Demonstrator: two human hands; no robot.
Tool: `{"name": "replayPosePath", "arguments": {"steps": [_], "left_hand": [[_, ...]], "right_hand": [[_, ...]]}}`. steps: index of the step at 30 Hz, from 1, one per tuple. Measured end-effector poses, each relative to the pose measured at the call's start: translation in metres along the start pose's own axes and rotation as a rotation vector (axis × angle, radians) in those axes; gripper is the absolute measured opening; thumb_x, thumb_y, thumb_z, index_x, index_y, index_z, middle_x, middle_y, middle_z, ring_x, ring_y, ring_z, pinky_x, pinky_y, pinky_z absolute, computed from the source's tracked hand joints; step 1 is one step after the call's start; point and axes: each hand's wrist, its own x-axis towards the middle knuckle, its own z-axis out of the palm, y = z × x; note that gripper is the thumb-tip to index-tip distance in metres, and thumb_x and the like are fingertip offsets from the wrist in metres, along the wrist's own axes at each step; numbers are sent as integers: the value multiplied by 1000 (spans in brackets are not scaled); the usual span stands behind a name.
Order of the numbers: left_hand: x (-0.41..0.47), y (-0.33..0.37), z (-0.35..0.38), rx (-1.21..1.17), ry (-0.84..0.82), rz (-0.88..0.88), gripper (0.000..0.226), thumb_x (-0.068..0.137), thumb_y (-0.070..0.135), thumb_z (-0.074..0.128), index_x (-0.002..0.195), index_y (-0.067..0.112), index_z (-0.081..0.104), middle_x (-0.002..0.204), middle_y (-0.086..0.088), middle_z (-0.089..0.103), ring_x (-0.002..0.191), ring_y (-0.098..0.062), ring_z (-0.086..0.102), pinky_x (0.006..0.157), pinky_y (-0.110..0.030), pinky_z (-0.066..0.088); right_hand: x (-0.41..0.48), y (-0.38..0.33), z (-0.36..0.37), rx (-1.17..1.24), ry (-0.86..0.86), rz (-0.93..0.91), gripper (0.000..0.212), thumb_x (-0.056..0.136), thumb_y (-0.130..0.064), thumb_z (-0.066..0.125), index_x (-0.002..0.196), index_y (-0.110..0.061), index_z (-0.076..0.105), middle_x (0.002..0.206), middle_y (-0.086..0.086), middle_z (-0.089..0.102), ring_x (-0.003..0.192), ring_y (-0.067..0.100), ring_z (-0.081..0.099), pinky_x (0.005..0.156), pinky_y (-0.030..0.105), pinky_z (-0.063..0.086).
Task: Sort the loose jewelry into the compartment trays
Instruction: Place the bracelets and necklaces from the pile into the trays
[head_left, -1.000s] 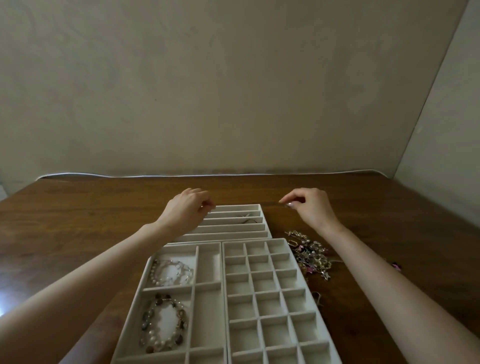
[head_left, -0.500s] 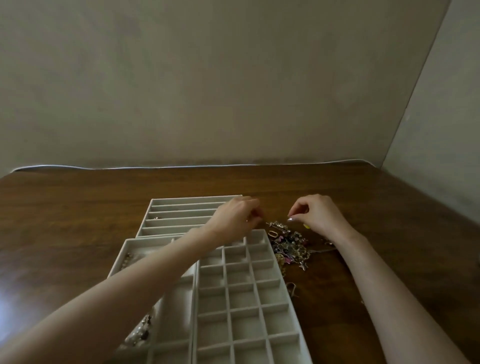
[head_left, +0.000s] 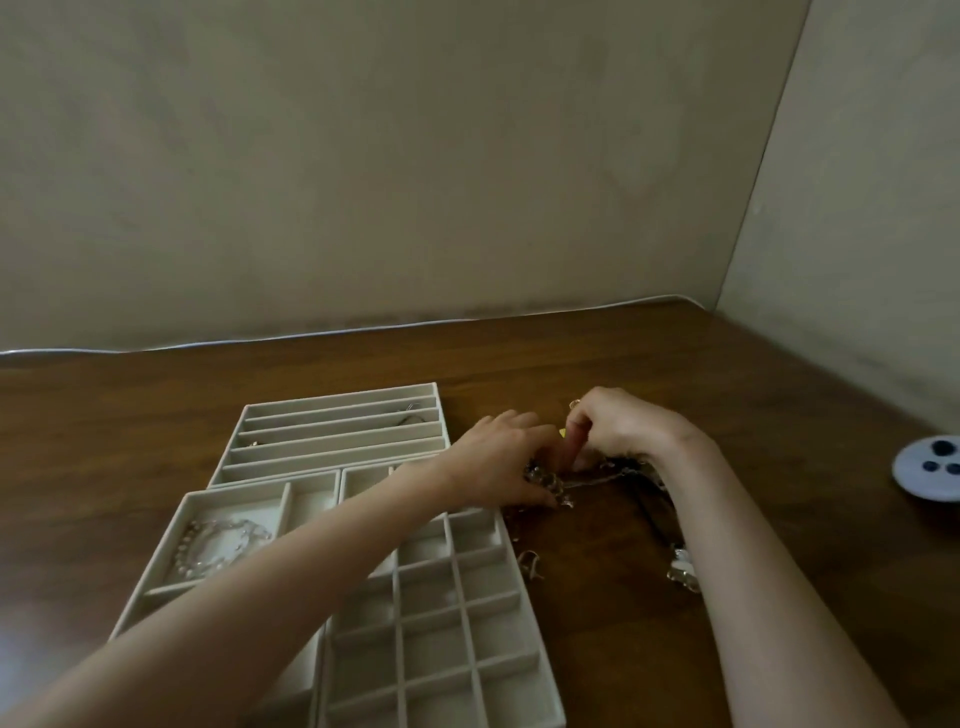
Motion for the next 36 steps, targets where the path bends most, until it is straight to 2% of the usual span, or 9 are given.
{"name": "replayPosePath", "arguments": {"steps": [3, 7, 10, 18, 24, 28, 32, 34, 36], "left_hand": [[-2, 0, -3, -162, 50, -58, 35, 80, 34, 70, 106, 20, 51, 102, 7, 52, 90, -9, 52, 74, -20, 45], [0, -9, -8, -446, 209, -218, 29, 80, 26, 71, 101, 16, 54, 97, 4, 59, 86, -10, 58, 74, -22, 53], [6, -23, -9, -343, 314, -295, 29, 78, 26, 72, 98, 16, 55, 99, 1, 59, 86, -12, 58, 73, -23, 53], [9, -34, 8, -169, 225, -330, 37, 79, 34, 70, 109, 19, 54, 110, 2, 54, 103, -14, 50, 91, -32, 47], [10, -24, 1, -305, 312, -303, 7, 85, 20, 65, 88, 18, 59, 97, 0, 57, 89, -13, 56, 79, -26, 50], [14, -19, -3, -328, 342, -285, 4, 86, 14, 62, 88, 17, 60, 94, 3, 59, 86, -11, 56, 69, -16, 45], [11, -19, -3, -343, 307, -291, 10, 87, 13, 62, 97, 14, 62, 93, 5, 60, 86, -9, 57, 69, -14, 44], [9, -19, -3, -415, 247, -268, 16, 86, 15, 63, 102, 14, 60, 94, 6, 61, 89, -9, 59, 73, -16, 47], [7, -17, -4, -472, 173, -247, 22, 86, 17, 64, 106, 14, 57, 96, 5, 61, 90, -11, 60, 74, -18, 50]], "right_hand": [[-3, -2, -1, -47, -72, 9, 14, 79, -16, 73, 90, -24, 69, 109, -5, 55, 107, 17, 51, 91, 36, 46], [-4, -7, 3, -88, -78, 17, 23, 74, -22, 78, 95, -19, 68, 113, -1, 58, 102, 18, 54, 88, 34, 48], [-2, -10, 6, -87, -77, 18, 22, 75, -22, 77, 95, -15, 70, 114, 2, 61, 104, 20, 56, 90, 36, 49], [2, -19, 15, -199, 51, 32, 25, 83, -26, 71, 103, -12, 65, 105, 3, 64, 95, 20, 61, 79, 34, 50], [5, -22, 16, -269, 130, 24, 14, 88, -24, 65, 93, -14, 57, 97, 3, 60, 86, 20, 59, 68, 31, 44], [7, -22, 17, -270, 154, 10, 16, 87, -25, 65, 89, -15, 53, 95, 2, 57, 85, 20, 58, 69, 32, 45], [6, -15, 13, -158, 153, -8, 23, 85, -29, 68, 96, -10, 63, 99, 1, 62, 89, 18, 60, 73, 33, 49], [4, -11, 8, 44, 174, -59, 18, 83, -25, 69, 96, -13, 70, 97, -1, 66, 89, 15, 61, 78, 32, 52], [1, -9, 4, 278, 230, -124, 8, 83, -19, 68, 87, -14, 72, 88, -1, 68, 83, 11, 63, 71, 25, 52]]}}
